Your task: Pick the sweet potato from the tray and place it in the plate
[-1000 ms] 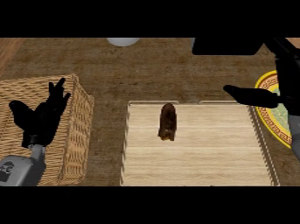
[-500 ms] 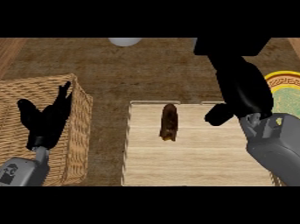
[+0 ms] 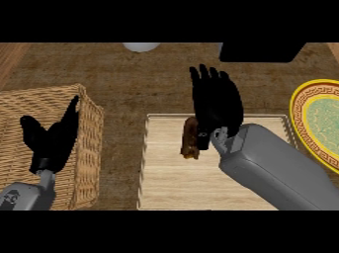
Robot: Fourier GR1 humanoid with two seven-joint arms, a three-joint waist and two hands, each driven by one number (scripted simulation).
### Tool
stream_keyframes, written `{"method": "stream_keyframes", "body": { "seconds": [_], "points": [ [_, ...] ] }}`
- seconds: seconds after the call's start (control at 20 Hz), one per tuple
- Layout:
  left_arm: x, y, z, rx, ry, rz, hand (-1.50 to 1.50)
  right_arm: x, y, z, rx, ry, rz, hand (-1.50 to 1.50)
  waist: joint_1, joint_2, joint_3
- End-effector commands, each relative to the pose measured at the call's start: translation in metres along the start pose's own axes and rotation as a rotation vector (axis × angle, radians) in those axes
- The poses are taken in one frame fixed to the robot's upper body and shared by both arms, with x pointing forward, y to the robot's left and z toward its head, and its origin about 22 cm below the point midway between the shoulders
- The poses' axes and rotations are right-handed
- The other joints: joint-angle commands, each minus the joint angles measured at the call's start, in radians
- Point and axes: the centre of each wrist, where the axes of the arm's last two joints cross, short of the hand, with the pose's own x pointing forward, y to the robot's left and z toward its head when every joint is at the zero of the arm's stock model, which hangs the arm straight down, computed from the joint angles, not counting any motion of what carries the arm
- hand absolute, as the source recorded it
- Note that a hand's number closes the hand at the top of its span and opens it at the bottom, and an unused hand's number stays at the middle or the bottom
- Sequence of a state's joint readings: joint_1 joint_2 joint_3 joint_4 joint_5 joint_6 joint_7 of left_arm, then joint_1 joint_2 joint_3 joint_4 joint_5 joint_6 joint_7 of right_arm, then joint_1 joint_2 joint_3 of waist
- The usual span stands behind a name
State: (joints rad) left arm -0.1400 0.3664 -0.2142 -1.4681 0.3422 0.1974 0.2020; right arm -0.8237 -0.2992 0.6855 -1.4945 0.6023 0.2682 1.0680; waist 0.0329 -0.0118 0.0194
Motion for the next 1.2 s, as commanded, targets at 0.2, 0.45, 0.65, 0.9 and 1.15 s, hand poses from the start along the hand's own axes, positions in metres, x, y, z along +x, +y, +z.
{"method": "stream_keyframes", "body": {
  "seconds": [0.2, 0.45, 0.65, 0.9, 1.15],
  "points": [
    [-0.05, -0.011, 0.021, 0.004, 0.146, 0.037, 0.0, 0.042, 0.026, -0.006, 0.069, 0.174, 0.139, -1.5, -0.019, 0.01, -0.022],
    [-0.053, -0.02, 0.021, -0.004, 0.15, 0.018, 0.0, 0.063, 0.052, 0.0, 0.15, 0.176, 0.115, -1.5, -0.035, 0.013, -0.021],
    [-0.047, -0.026, 0.024, -0.009, 0.152, 0.04, 0.0, 0.068, 0.068, -0.005, 0.154, 0.187, 0.1, -1.5, -0.027, 0.014, -0.02],
    [-0.044, -0.019, 0.025, 0.01, 0.138, 0.056, 0.0, 0.067, 0.076, 0.002, 0.149, 0.194, 0.14, -1.5, -0.04, 0.009, -0.021],
    [-0.045, -0.014, 0.031, -0.02, 0.159, 0.047, 0.0, 0.058, 0.089, -0.025, 0.142, 0.267, 0.218, -1.5, -0.026, 0.015, -0.02]
  ]
}}
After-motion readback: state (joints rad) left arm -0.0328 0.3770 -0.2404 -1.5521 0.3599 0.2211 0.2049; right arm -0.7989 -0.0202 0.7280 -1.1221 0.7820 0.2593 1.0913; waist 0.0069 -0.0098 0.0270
